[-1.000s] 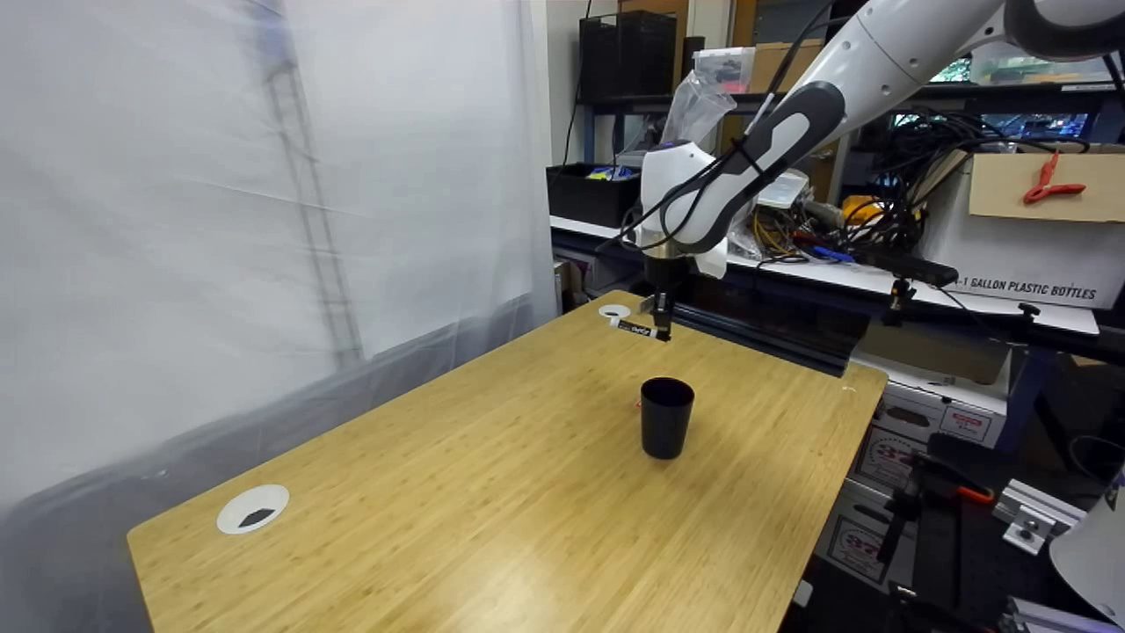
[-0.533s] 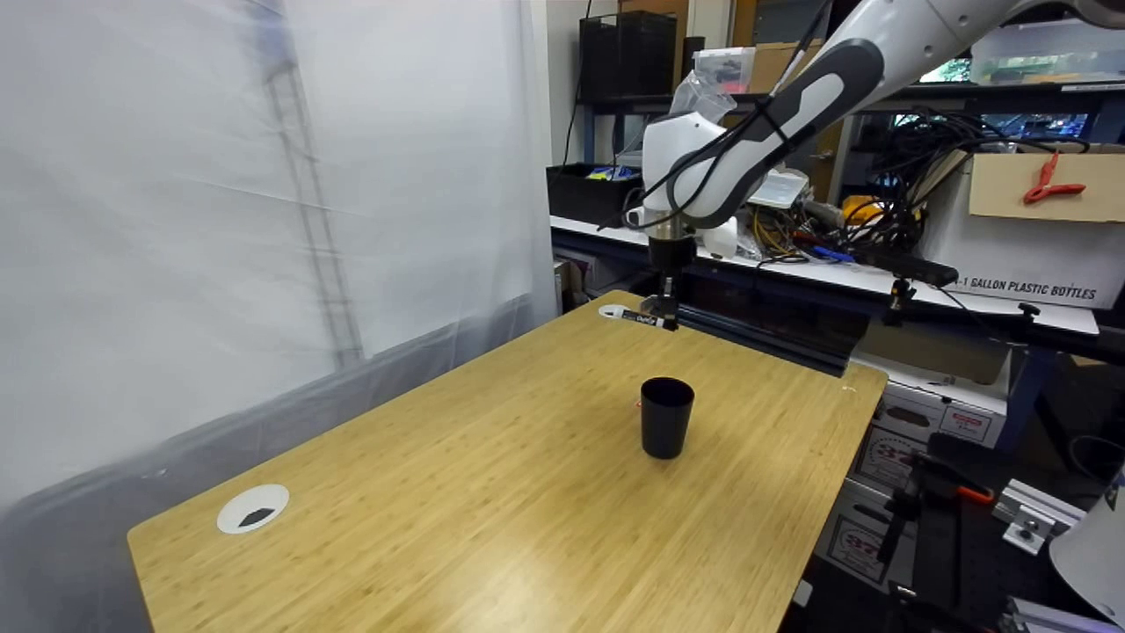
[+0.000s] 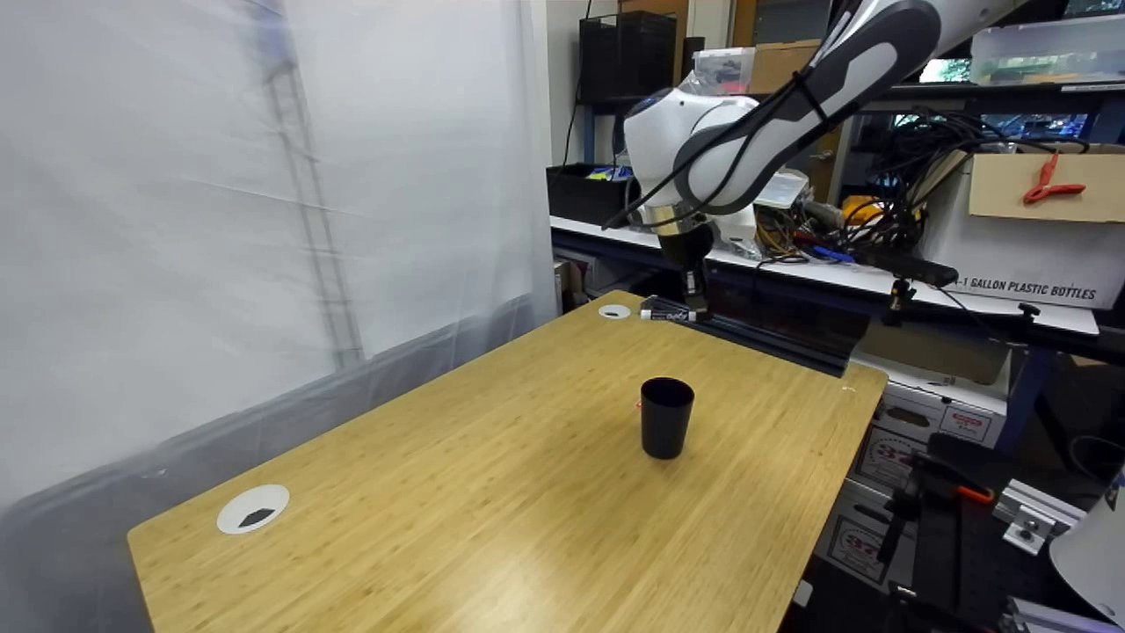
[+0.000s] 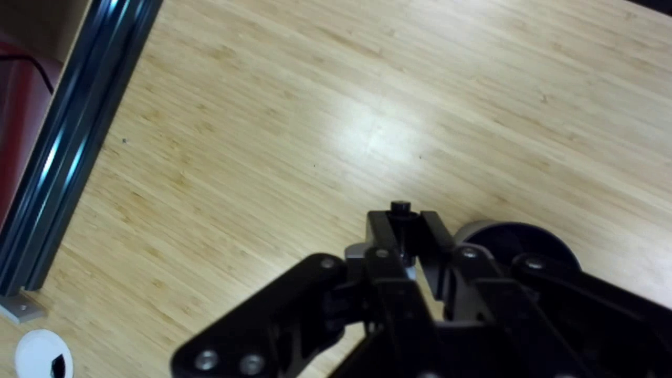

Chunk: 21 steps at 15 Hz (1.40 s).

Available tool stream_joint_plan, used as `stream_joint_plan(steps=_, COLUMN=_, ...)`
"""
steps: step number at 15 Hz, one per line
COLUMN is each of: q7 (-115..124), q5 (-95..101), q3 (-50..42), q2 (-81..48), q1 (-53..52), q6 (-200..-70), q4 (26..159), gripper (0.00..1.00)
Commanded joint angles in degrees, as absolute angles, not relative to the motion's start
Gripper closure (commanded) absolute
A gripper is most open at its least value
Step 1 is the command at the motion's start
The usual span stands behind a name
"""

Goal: Get the marker from the table and place it in the blue cup

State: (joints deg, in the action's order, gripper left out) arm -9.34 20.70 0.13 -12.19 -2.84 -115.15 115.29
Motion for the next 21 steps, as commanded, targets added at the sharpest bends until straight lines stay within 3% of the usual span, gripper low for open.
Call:
stream_joint_plan(steps=1, q7=-3.76, q5=27.34, q3=1.11, q2=-13.5, q1=-5.76, q6=-108.71, q4=114.11, gripper=0.95)
stream_joint_plan(steps=21, q7=-3.35, q5=33.4, q3=4.55, q2=-33.63, q1=-13.65, q6=-73.28, q4=90.18, gripper=0.95)
